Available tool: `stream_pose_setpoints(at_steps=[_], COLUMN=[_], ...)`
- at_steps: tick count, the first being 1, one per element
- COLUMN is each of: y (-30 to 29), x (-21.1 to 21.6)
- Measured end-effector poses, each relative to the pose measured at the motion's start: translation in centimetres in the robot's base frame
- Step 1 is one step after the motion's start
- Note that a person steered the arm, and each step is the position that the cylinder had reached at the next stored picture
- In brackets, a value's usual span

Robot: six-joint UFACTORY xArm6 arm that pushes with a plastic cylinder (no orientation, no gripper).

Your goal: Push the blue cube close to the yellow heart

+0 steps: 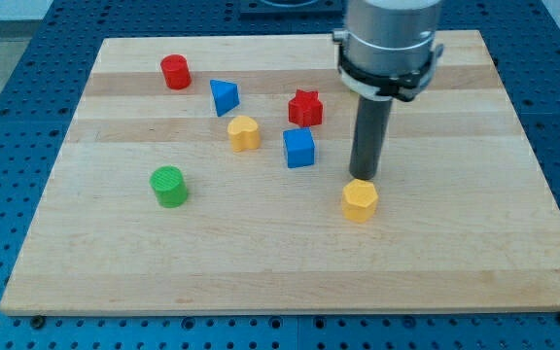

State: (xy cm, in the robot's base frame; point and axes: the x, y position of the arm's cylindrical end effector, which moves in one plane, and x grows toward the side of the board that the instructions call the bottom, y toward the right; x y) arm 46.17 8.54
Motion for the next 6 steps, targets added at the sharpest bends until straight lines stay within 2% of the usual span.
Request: stream_pose_setpoints(at_steps=[2, 6], y=[-0.3, -4.5], x=[-5.2, -6.2])
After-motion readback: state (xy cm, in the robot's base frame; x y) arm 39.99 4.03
